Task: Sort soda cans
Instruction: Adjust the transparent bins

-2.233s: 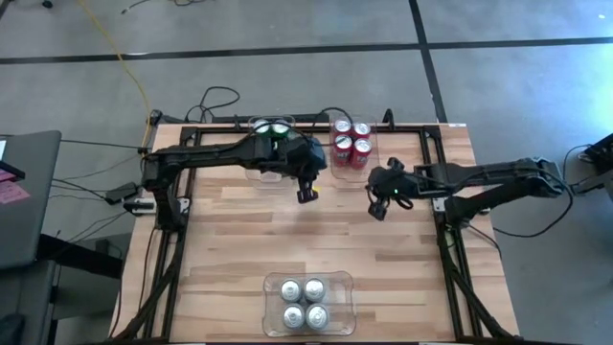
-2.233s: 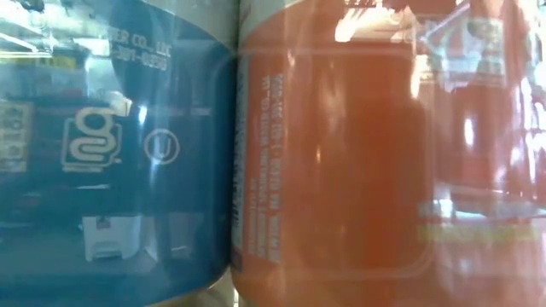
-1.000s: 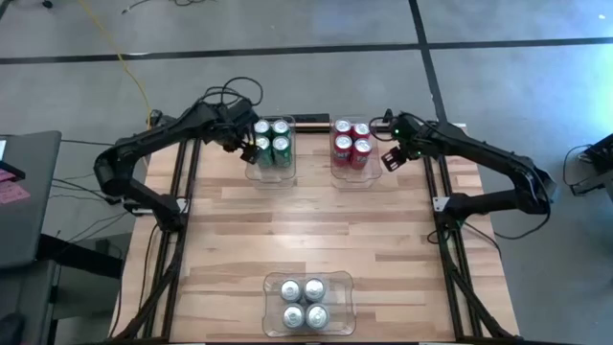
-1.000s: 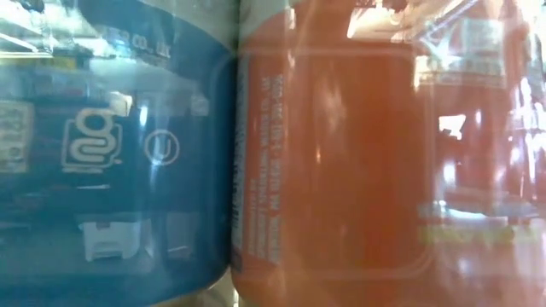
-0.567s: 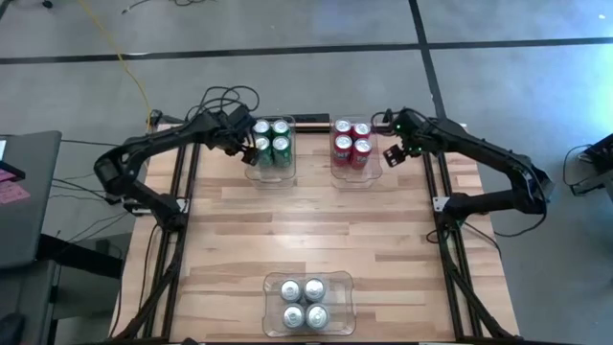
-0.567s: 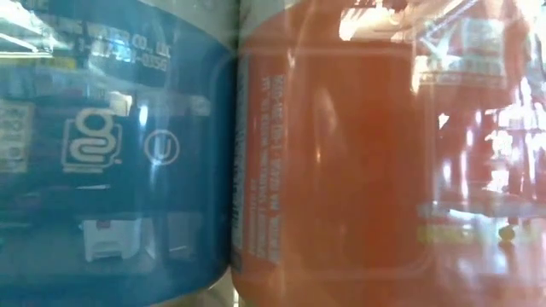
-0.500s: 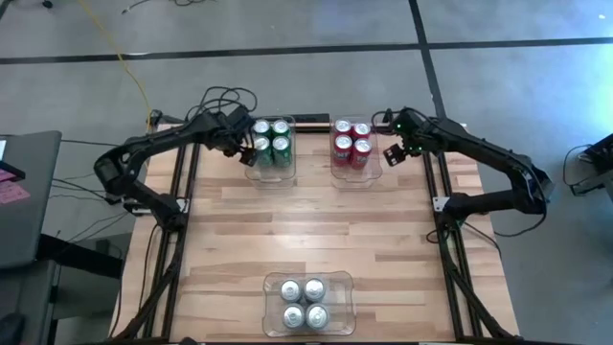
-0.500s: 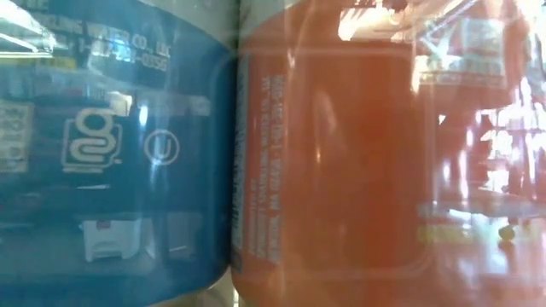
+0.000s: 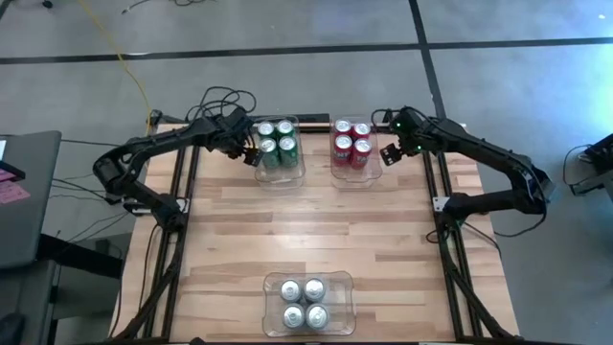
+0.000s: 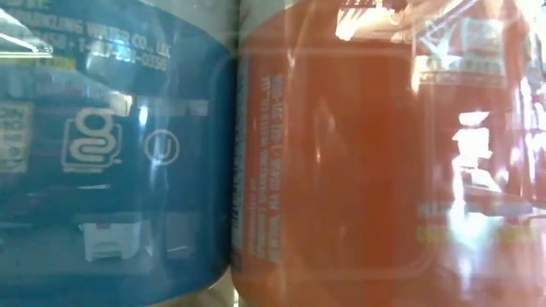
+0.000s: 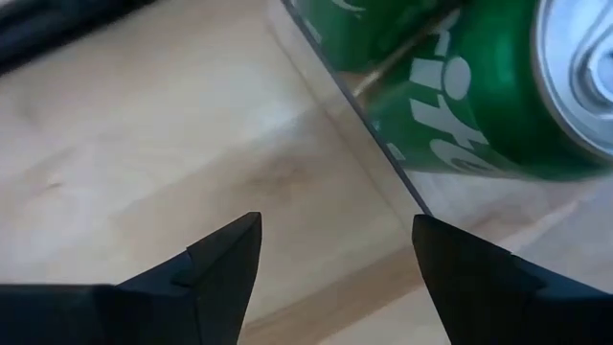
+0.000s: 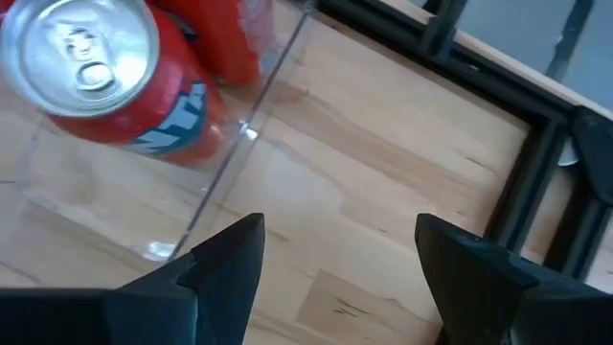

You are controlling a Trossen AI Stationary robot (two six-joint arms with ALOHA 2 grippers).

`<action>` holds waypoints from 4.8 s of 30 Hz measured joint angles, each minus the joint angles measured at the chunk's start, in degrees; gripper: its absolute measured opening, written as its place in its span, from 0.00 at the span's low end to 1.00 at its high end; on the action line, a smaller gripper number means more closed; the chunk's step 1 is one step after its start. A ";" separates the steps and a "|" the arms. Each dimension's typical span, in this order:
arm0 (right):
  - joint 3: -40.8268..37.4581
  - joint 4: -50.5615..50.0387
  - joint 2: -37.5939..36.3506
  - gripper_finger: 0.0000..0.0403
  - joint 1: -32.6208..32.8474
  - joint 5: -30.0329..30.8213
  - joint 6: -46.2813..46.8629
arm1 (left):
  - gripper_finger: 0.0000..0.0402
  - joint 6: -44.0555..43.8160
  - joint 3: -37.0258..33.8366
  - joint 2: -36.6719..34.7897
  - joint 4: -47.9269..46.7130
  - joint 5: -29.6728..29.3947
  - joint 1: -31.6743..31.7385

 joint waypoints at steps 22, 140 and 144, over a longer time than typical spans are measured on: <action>-4.14 7.21 1.62 0.72 -1.92 -1.73 1.51 | 0.66 2.92 0.04 -3.08 -2.25 6.34 -0.10; -4.74 0.57 7.43 0.13 16.17 -2.08 22.97 | 0.31 -7.04 0.04 -18.86 -18.86 -3.97 -16.81; -7.22 1.70 7.27 0.13 15.05 -0.33 25.28 | 0.31 -7.30 0.05 -18.93 -18.90 -5.61 -18.34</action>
